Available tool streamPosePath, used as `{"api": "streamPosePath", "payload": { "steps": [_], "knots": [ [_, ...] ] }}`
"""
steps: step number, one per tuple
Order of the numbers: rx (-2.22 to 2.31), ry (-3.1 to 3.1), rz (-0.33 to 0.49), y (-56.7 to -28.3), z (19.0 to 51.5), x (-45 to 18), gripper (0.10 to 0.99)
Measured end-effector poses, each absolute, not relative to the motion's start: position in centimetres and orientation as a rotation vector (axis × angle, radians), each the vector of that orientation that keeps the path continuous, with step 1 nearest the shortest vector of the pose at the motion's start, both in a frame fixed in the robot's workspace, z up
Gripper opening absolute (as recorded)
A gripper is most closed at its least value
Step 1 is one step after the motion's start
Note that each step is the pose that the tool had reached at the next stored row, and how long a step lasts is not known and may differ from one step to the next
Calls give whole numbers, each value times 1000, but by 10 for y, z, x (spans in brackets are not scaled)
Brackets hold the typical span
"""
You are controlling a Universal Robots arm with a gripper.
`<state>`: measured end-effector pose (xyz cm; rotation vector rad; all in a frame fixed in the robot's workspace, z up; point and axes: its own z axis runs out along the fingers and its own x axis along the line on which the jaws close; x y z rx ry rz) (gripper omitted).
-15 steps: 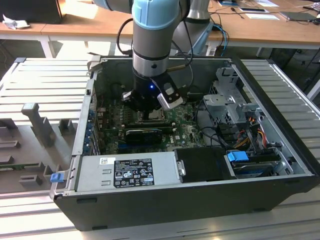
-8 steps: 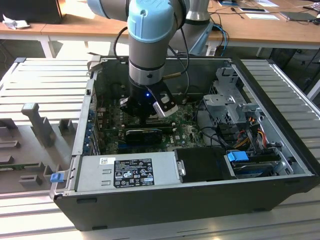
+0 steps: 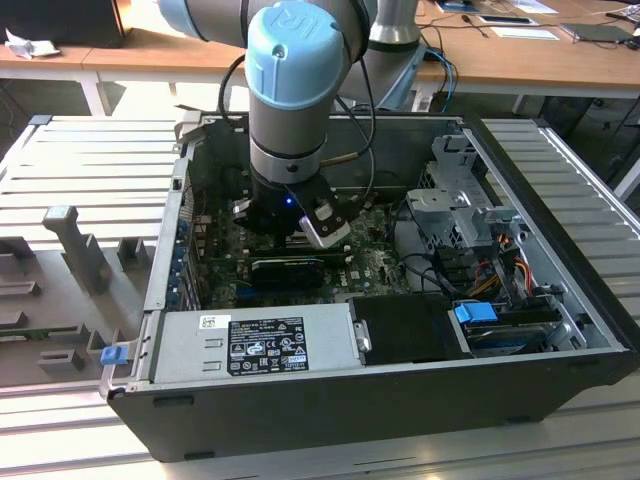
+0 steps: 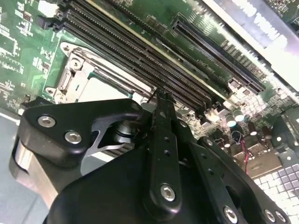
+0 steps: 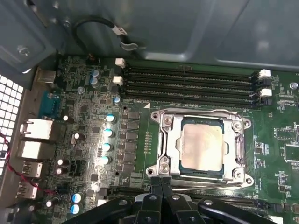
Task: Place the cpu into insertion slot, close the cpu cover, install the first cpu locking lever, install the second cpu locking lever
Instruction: 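Install the second cpu locking lever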
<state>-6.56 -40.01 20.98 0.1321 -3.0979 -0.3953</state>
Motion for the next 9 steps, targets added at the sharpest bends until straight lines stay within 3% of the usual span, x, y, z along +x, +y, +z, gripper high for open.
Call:
{"api": "streamPosePath", "payload": {
  "steps": [9],
  "knots": [
    [133,-3087,-487,-406,201,-70,106]
  ]
}}
